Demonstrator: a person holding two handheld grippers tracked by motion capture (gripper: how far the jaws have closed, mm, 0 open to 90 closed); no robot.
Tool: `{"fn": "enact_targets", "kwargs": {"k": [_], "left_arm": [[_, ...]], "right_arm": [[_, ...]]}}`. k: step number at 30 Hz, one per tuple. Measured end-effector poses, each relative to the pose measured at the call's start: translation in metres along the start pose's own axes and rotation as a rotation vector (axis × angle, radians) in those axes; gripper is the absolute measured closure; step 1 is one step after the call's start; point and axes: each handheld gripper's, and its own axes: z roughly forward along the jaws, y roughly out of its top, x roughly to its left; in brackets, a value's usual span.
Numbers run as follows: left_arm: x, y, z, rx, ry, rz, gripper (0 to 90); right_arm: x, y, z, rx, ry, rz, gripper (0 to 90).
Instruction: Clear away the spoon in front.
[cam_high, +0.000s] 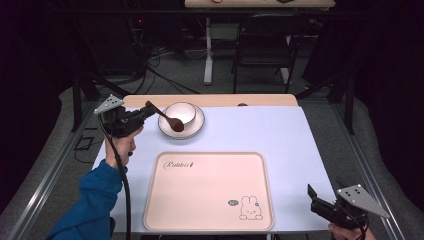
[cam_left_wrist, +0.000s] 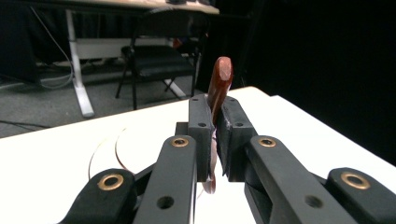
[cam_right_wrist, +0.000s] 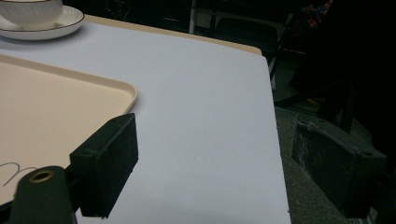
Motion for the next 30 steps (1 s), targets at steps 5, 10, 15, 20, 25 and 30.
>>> {"fn": "enact_targets", "kwargs": {"k": [5,10,15,20,25,30], "left_arm": [[-0.005,-0.005,-0.003,0.067,-0.014,-0.009,84.7],[-0.005,-0.011,-0.006,0.105,-0.029,-0.022,84.7],[-0.006,-0.015,-0.010,0.131,-0.050,-0.034,84.7],[-0.009,-0.020,-0.014,0.167,-0.059,-0.037,84.6],[-0.011,-0.026,-0.019,0.203,-0.068,-0.045,84.7],[-0.012,-0.029,-0.022,0.230,-0.077,-0.044,84.7]], "right_arm": [[0.000,0.000,0.000,0.001,-0.001,0.000,14.2],[0.000,0.000,0.000,0.001,0.000,-0.001,14.2],[0.000,0.000,0.000,0.001,0.001,0.000,14.2],[0.000,0.000,0.001,0.003,0.001,0.001,14.2],[0.000,0.000,0.000,0.002,0.000,-0.001,14.2],[0.000,0.000,0.000,0.002,0.001,-0.001,14.2]]}}
